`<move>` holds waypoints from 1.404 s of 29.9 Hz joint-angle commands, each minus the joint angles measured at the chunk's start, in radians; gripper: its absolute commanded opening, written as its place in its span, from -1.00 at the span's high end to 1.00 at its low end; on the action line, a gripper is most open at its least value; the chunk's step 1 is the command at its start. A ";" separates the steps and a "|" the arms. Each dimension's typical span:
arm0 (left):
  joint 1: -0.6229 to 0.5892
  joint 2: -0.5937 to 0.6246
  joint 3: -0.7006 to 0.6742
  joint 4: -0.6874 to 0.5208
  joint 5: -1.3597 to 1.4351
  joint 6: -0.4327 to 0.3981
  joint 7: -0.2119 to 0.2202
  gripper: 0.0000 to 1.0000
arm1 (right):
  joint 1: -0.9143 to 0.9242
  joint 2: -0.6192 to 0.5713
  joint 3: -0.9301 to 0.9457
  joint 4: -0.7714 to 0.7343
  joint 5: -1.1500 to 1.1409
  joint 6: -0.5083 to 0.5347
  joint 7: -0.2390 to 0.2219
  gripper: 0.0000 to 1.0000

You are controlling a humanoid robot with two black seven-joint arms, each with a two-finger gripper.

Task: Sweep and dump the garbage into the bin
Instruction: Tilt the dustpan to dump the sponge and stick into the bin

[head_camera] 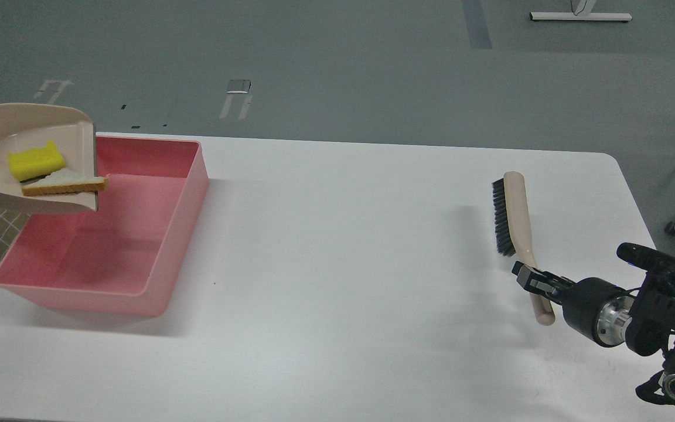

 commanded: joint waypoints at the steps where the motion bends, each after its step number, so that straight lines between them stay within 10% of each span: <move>1: 0.001 0.014 0.002 -0.004 0.045 0.007 0.000 1.00 | 0.001 -0.001 0.003 -0.008 0.002 0.000 0.000 0.67; 42: -0.003 0.146 -0.021 -0.223 0.159 0.200 0.000 1.00 | 0.089 -0.003 0.019 -0.053 0.015 0.000 0.005 0.67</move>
